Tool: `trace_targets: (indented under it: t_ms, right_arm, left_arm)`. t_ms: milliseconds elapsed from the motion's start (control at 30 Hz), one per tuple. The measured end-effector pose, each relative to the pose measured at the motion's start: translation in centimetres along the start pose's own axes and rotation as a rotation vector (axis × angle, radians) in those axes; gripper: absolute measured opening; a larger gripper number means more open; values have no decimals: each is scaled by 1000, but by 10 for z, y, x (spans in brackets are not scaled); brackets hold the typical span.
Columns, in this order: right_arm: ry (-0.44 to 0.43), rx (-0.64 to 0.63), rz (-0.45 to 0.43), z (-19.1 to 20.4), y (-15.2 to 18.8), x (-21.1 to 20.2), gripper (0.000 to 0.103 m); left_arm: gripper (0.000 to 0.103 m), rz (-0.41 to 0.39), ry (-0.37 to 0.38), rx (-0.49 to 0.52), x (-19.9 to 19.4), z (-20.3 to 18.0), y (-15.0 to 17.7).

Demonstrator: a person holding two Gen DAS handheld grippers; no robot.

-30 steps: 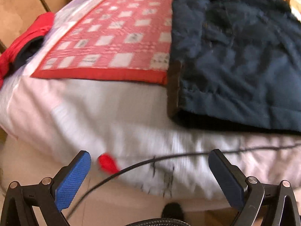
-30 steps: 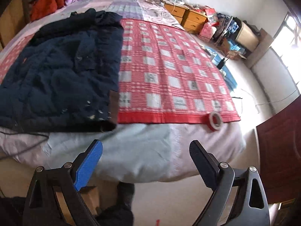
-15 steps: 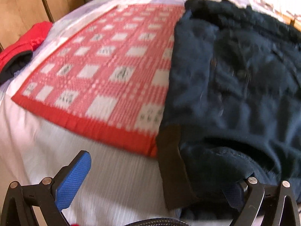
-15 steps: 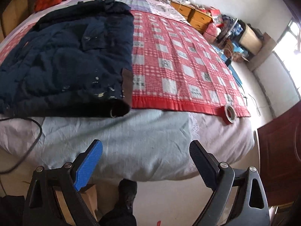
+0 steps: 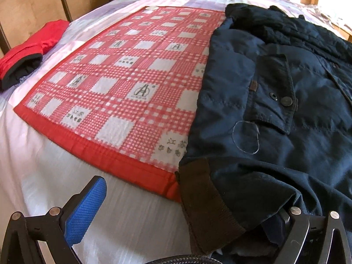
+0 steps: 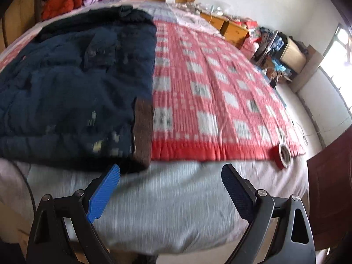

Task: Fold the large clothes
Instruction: 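Grasp the brown knit cuff with the right gripper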

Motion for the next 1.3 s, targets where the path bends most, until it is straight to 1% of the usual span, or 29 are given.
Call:
trace_targets:
  t_ms: [67, 167, 233, 267, 333, 367, 400, 433, 467, 500, 533, 633, 700, 733, 800, 867, 933, 1033, 1233, 1300]
  right_arm:
    - [-3, 17, 5, -2, -7, 11, 96]
    - [3, -3, 27, 1, -11, 31, 94]
    - [17, -14, 6, -5, -15, 35, 91]
    - [22, 12, -10, -11, -16, 34, 91]
    - [12, 111, -17, -22, -17, 31, 91]
    - [9, 143, -15, -20, -17, 30, 82]
    - [-8, 129, -16, -10, -19, 28, 71]
    - [-32, 66, -20, 7, -22, 27, 41]
    - [-46, 14, -23, 22, -23, 27, 29]
    - [-42, -20, -25, 29, -24, 28, 22]
    - [-36, -21, -30, 29, -27, 31, 22]
    - [-86, 144, 10, 3, -33, 47, 22]
    - [-80, 133, 15, 7, -33, 50, 22]
    - [-83, 103, 19, 12, -33, 51, 22]
    - [-76, 72, 24, 19, -34, 55, 23]
    - [-97, 105, 47, 18, -35, 63, 24]
    - [-110, 137, 68, 16, -36, 72, 24]
    - [-91, 123, 60, 17, -38, 73, 24]
    - [-119, 199, 84, 18, -34, 73, 24]
    - [-118, 202, 89, 22, -33, 72, 25]
  left_arm:
    - [103, 2, 5, -13, 2, 0, 1]
    - [103, -2, 11, -25, 4, -2, 2]
    - [103, -7, 13, -15, 5, -3, 2]
    - [103, -8, 17, -10, 5, -4, 3]
    - [103, -14, 18, 13, 5, -5, 5]
    - [103, -18, 18, 15, 5, -4, 6]
    - [103, -23, 28, 14, 5, -3, 7]
    - [102, -29, 42, 18, 4, -3, 9]
    - [99, -32, 49, 25, 3, -4, 11]
    - [96, -30, 63, 48, 4, -7, 13]
    - [92, -27, 72, 66, 4, -9, 15]
    - [88, -8, 107, 159, 4, -16, 23]
    - [88, 8, 108, 237, 5, -19, 33]
    - [84, 17, 114, 248, 6, -19, 36]
    - [80, 19, 143, 241, 10, -21, 35]
    - [75, 10, 163, 233, 15, -28, 28]
    - [74, 19, 165, 237, 26, -36, 21]
    - [72, 30, 174, 218, 35, -40, 11]
    - [65, 69, 179, 204, 36, -38, 7]
    - [56, 62, 177, 193, 36, -37, 7]
Point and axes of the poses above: each gripper's, at about its wrist camera, not at the fingertips, and x roughly the way its jaws point, z to its left, y to its underside, the point moved 7 cm from there along x, roughly the way its jaws point, and after that the axes turned 2 degrees about y, right-handed, at the moved point
